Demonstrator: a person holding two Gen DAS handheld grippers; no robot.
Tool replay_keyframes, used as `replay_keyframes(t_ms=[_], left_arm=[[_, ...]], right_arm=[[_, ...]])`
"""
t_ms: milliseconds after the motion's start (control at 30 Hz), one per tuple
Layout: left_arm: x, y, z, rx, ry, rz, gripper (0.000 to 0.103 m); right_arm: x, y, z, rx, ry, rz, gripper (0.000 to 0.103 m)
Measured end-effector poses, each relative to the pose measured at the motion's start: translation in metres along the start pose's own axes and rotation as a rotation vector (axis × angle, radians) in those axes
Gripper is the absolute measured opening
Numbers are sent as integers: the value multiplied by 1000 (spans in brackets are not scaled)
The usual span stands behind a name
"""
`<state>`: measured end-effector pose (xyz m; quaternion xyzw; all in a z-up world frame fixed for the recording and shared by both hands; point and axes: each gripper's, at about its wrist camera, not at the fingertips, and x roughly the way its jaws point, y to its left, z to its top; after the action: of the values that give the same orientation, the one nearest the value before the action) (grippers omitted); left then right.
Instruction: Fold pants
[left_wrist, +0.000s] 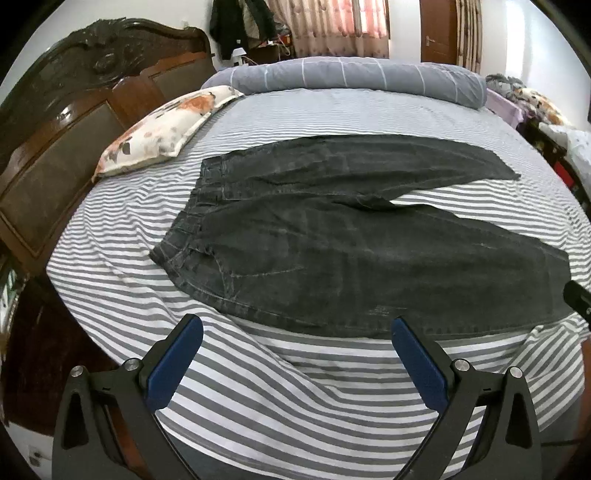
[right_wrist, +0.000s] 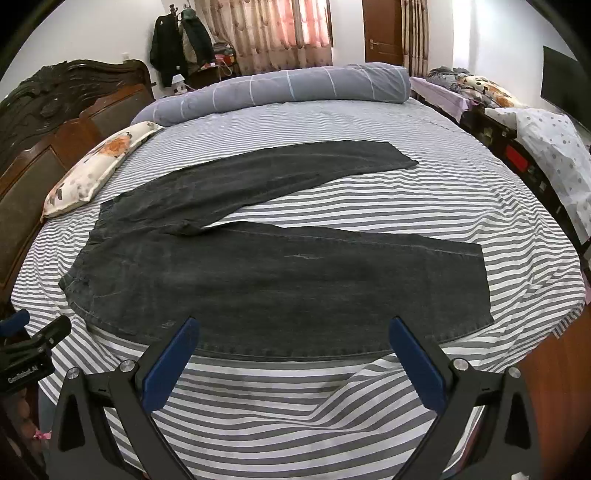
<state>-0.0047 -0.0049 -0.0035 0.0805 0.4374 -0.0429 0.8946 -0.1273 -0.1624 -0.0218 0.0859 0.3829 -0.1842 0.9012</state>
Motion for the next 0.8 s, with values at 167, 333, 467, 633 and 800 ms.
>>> replay_keyframes(t_ms=[167,333,467,633,800], left_arm=[[1,-4,-1,24,-1,-11,101],[1,-7,-1,34,-5,-23,101],[1,-6,-1,27,-8,-27,101],[0,-8,-2,29,-15,-26,101],[-1,-8,-2,32,-16,-28,101]], right_arm=[[2,-5,2,8,9,5,102],[3,-5,2,5,11,4,102],[4,-5,2,4,17,4,102],[3,-10,1,2,17,7,102],[5,-8,1,-4,18,1,102]])
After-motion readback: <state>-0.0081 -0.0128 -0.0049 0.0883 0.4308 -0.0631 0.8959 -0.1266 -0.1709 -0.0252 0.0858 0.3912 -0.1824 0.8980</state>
